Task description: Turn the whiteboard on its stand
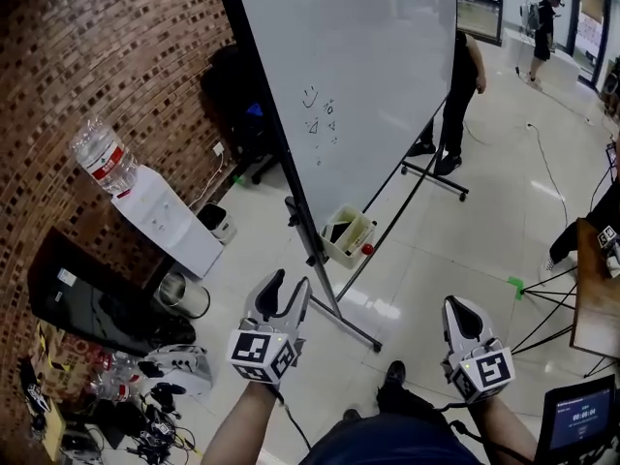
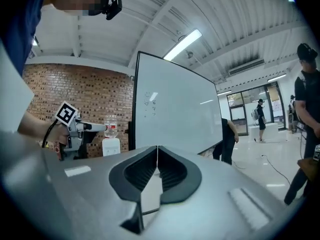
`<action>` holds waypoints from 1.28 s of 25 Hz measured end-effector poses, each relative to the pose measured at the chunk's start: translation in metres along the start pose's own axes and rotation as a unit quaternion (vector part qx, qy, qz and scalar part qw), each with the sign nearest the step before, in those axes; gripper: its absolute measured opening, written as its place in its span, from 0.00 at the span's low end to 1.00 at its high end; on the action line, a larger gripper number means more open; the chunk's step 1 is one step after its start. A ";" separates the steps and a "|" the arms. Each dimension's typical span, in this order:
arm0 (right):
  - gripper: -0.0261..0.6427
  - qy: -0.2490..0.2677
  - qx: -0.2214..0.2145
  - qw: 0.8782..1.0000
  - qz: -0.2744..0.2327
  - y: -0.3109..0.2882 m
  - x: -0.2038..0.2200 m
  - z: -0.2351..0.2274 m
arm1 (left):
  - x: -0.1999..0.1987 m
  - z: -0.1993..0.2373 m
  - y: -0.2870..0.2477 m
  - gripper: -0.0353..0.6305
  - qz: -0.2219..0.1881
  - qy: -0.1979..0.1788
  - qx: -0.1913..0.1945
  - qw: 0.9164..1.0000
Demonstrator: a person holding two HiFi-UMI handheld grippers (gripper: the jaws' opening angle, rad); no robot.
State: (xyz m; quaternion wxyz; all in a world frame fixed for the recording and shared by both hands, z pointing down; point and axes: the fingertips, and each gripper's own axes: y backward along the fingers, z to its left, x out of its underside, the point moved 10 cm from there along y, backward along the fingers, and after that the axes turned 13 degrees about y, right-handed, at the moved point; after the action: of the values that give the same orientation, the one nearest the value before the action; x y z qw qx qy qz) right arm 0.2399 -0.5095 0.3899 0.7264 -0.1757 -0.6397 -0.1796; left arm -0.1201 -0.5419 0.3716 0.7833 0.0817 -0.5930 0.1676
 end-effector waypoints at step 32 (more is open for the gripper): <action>0.29 -0.080 -0.132 0.988 -0.026 -0.241 -0.026 -0.030 | -0.025 0.032 -0.142 0.31 0.028 -0.055 0.007 0.998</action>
State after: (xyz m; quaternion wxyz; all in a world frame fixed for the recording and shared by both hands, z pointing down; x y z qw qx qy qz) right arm 0.1457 -0.7331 0.3667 0.6382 -0.2672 -0.6708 -0.2670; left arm -0.1043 -0.6883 0.3666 0.7441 0.0799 -0.6359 0.1886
